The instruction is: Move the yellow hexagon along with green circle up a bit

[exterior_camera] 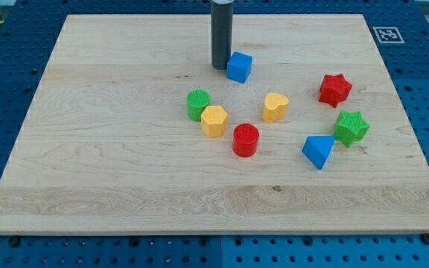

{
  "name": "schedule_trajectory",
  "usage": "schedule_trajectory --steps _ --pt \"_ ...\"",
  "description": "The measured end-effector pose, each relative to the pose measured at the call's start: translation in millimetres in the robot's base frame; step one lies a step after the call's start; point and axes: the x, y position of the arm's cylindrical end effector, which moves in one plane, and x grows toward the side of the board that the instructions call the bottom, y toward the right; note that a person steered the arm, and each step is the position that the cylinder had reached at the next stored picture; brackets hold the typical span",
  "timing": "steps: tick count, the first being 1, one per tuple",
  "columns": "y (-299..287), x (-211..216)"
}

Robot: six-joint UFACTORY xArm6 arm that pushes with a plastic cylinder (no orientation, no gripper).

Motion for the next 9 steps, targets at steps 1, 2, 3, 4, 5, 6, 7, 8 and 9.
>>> schedule_trajectory --steps 1,2,3,4,5,6,7,8,9 --pt "11 14" --pt "29 15" --pt "31 15" --pt "-3 6" --pt "-64 -4" --pt "-124 -6" --pt "-165 14" --pt "-156 59" --pt "-139 120"
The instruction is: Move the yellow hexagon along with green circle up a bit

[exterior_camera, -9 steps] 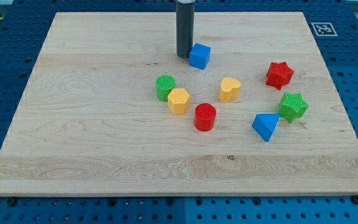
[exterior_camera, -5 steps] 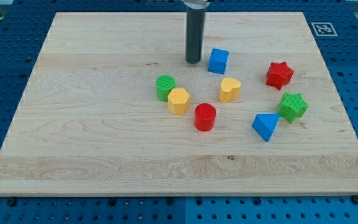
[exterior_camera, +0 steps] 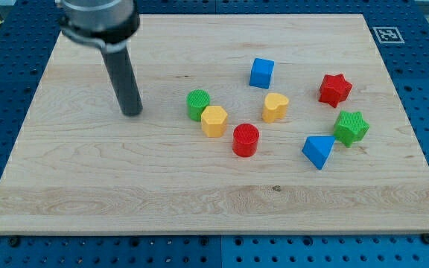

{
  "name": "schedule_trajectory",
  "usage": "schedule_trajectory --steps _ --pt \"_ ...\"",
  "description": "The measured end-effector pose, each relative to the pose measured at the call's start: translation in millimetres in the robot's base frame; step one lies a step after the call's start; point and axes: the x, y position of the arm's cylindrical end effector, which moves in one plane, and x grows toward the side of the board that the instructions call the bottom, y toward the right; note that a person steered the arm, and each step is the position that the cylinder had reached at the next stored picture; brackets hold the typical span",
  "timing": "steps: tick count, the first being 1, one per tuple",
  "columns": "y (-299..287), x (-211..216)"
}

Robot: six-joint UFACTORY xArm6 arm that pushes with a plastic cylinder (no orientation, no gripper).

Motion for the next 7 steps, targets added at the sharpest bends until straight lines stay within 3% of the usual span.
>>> schedule_trajectory --steps 2,4,7 --pt "47 65" --pt "120 65" --pt "120 20"
